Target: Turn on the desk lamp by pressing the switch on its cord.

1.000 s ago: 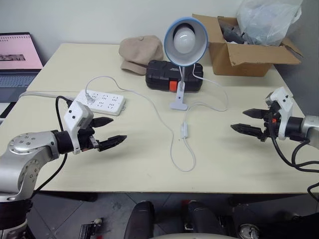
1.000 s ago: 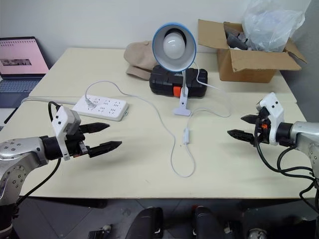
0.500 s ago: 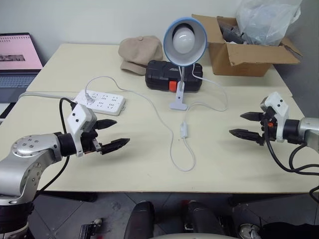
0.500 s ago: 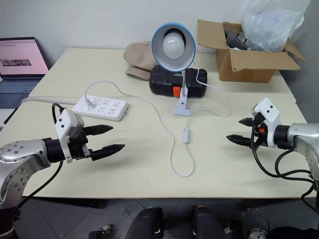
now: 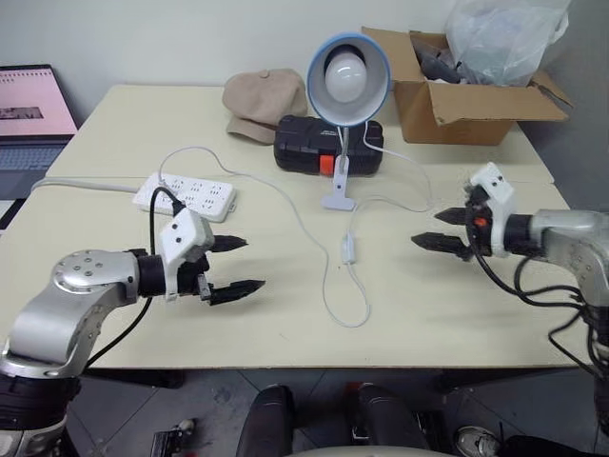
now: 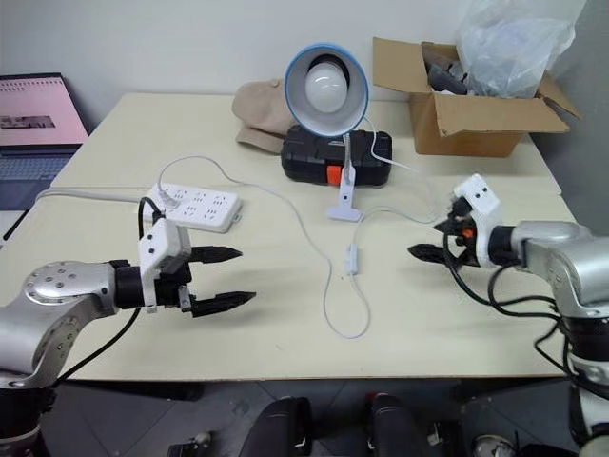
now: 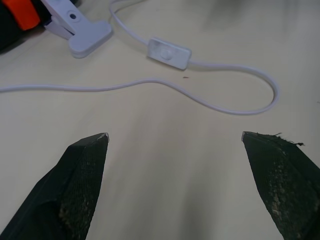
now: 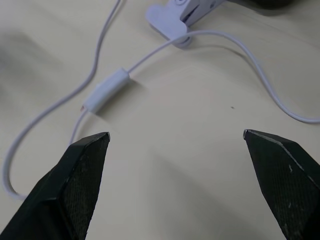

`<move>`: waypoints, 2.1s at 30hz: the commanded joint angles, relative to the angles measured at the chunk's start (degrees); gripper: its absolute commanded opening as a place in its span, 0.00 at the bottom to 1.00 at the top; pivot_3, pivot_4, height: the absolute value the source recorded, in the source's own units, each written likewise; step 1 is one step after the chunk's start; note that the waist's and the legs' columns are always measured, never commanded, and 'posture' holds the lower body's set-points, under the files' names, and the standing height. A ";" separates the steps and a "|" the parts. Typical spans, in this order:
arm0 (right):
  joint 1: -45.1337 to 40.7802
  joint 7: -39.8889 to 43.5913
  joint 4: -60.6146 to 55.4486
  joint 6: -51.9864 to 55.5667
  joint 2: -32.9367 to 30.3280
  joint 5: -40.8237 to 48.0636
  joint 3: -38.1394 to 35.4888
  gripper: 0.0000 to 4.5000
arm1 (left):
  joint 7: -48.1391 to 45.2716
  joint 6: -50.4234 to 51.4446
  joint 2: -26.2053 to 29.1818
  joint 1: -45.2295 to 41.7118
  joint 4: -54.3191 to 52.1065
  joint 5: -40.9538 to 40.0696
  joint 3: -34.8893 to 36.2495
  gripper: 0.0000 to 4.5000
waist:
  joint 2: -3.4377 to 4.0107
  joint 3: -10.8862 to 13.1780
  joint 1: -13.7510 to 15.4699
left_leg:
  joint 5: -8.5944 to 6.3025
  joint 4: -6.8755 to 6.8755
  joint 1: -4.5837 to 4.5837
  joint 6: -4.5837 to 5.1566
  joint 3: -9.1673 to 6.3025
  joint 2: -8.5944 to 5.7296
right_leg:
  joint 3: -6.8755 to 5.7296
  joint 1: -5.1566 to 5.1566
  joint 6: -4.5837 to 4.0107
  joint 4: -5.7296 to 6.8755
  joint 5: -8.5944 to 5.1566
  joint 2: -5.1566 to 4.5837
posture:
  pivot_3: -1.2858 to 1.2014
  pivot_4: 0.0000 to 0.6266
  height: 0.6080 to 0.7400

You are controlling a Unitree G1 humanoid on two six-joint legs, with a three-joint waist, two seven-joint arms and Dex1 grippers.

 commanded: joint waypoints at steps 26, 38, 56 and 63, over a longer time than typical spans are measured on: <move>-22.66 -18.09 31.46 13.23 28.96 -5.68 -1.00 1.00 | -1.86 -9.01 -6.69 -2.03 2.55 6.72 -7.19 0.99 | 0.00 -0.01 0.01 | 0.01 0.04 -0.24 0.02 0.04 -0.02 | 0.01 -0.18 -0.04 0.00 0.06 0.02 | 0.52 0.24 1.00; -24.17 -17.97 36.00 10.09 30.85 -7.04 -0.35 1.00 | -1.92 -10.18 -7.69 -1.82 3.13 7.93 -7.82 0.99 | 0.00 -0.01 -0.18 | 0.01 0.04 -0.24 0.02 0.03 -0.01 | 0.00 -0.19 -0.03 0.01 0.06 0.03 | 0.52 0.24 1.00; -24.45 -18.15 37.72 9.33 31.97 -7.57 -1.48 0.13 | -3.22 -10.40 -7.18 -1.06 3.31 7.76 -7.18 1.00 | 0.01 -0.01 -0.21 | 0.01 0.04 -0.25 0.02 0.03 0.00 | 0.00 -0.20 -0.03 0.01 0.07 0.03 | 0.52 0.24 1.00; -23.98 -18.74 35.97 8.83 32.13 -6.59 -4.22 0.08 | -3.78 -8.17 -7.55 -2.95 4.47 6.30 -6.54 1.00 | 0.01 -0.01 -0.21 | 0.01 0.04 -0.25 0.02 0.03 -0.01 | 0.00 -0.19 0.00 0.01 0.07 0.02 | 0.52 0.24 1.00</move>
